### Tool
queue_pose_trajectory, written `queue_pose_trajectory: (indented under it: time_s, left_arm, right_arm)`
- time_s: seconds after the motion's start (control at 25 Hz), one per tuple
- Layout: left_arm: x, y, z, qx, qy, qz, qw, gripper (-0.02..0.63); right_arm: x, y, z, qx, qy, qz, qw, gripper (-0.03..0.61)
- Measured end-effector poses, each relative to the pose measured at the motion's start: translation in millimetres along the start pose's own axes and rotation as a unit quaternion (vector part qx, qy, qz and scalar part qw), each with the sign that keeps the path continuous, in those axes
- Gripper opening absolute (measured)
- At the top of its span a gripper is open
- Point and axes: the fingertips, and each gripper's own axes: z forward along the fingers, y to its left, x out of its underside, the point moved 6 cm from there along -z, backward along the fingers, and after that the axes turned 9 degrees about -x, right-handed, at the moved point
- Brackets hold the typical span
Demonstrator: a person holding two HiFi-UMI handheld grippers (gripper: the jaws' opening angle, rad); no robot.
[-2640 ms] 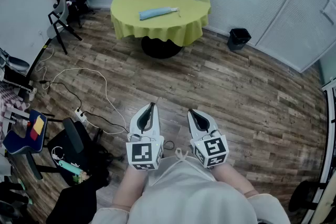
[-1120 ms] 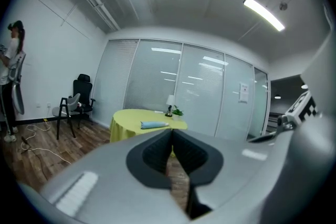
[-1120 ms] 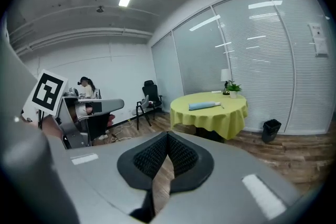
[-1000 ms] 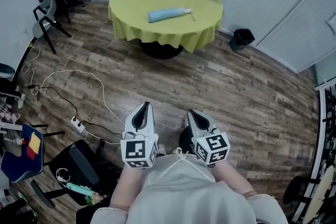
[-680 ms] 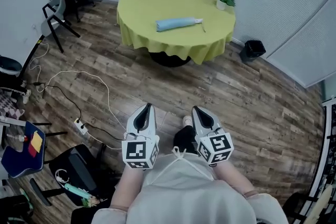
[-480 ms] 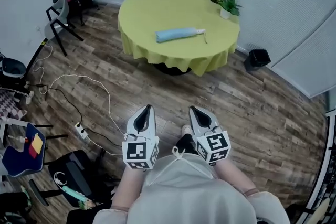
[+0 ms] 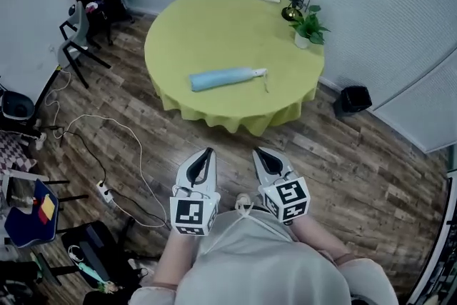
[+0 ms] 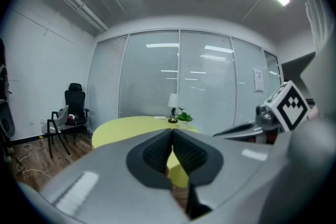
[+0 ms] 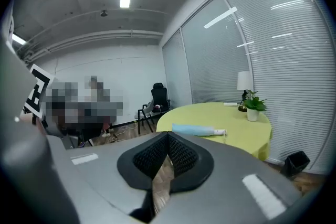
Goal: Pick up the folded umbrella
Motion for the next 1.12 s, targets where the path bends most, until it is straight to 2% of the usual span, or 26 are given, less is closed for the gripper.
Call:
queue_pose_trajectory:
  time_s: [0.2, 0.52, 0.68, 1.0, 1.12]
  left_arm:
    - [-8, -18, 58, 0.006, 0.021, 0.016, 0.9996, 0.006]
    - [-5, 2, 141, -0.003, 0.042, 0.012, 0.999, 0.006]
    - [-9, 23, 194, 0.025, 0.044, -0.009, 0.9987, 0.006]
    - [-19, 59, 291, 0.078, 0.059, 0.026, 0.9948, 0.006]
    - [-16, 72, 325, 0.103, 0.074, 0.057, 0.9903, 0.006]
  right_arm:
    - [-6, -56, 13, 0.007, 0.006, 0.017, 1.0, -0.002]
    - [-12, -114, 54, 0.026, 0.02, 0.033, 0.999, -0.002]
    - [-28, -142, 89, 0.045, 0.023, 0.036, 0.998, -0.002]
    - [-65, -191, 166, 0.087, 0.018, 0.055, 0.995, -0.002]
    - [-70, -204, 193, 0.095, 0.02, 0.061, 0.993, -0.002]
